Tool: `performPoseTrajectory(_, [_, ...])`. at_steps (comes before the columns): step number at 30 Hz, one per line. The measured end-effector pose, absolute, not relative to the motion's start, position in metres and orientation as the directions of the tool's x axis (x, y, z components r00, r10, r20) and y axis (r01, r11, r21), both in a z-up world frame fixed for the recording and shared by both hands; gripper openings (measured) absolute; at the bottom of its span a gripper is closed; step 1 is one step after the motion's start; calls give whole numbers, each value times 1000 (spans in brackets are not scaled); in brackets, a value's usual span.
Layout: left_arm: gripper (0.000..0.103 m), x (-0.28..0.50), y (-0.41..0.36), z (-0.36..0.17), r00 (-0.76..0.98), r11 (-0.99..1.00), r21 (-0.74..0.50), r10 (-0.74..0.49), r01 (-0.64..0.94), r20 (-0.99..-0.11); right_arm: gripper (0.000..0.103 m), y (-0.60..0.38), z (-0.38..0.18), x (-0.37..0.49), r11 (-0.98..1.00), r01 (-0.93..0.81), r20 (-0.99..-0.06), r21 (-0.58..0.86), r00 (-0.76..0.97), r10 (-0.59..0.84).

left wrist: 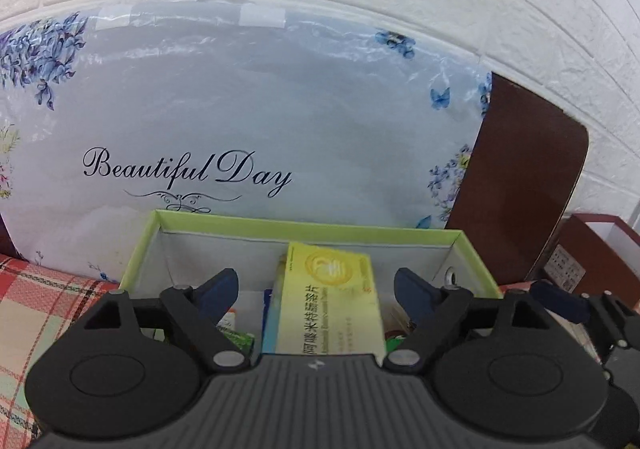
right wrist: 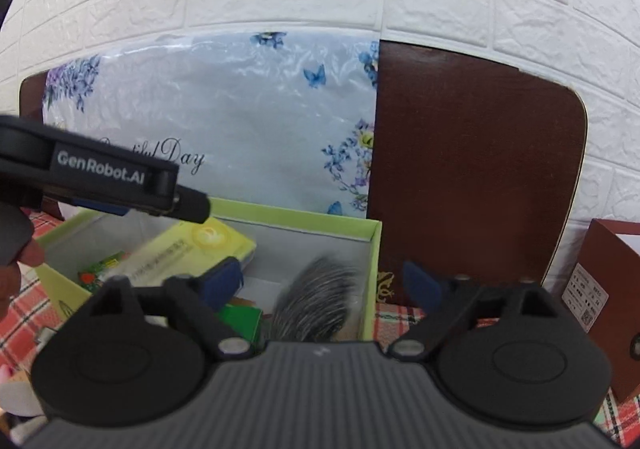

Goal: Organize objects
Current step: 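Lower yellow box and steel wool into the lime-green box and open both tools, then grasp the white-pink glove with left tool while right grasps the tan cosmetic box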

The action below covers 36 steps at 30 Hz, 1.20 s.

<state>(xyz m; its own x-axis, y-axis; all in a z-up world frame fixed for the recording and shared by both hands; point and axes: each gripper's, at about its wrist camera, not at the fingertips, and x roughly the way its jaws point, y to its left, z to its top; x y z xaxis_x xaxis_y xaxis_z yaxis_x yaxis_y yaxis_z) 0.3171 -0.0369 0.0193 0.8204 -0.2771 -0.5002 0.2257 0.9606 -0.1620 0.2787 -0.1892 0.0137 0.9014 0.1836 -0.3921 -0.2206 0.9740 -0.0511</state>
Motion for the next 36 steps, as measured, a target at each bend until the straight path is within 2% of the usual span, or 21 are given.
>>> performPoseTrajectory(4, [88,314,-20,15,804,954,-223,-292,202,-518,100,-195,10,269,980,-199,-391,12,901,188])
performPoseTrajectory(7, [88,299,-13,26,815,953,-234,-288,193,-503,100,-200,17,258,981,-186,-404,47,895,189])
performPoseTrajectory(11, [88,257,-15,53,837,956,-204,-284,210,-468,103,-203,40,223,981,-190,-365,32,912,189])
performPoseTrajectory(17, [88,183,-16,68,834,962,-165,-271,217,-480,103,-206,69,151,975,-220,-345,30,913,216])
performPoseTrajectory(26, [88,92,2,40,829,961,-183,-271,206,-490,103,-209,65,59,958,-281,-376,60,882,282])
performPoseTrajectory(31, [88,66,19,17,815,963,-217,-253,161,-520,103,-207,48,36,949,-291,-391,123,865,316])
performPoseTrajectory(36, [88,57,35,-6,801,973,-203,-208,110,-561,103,-203,23,33,947,-273,-451,173,832,322])
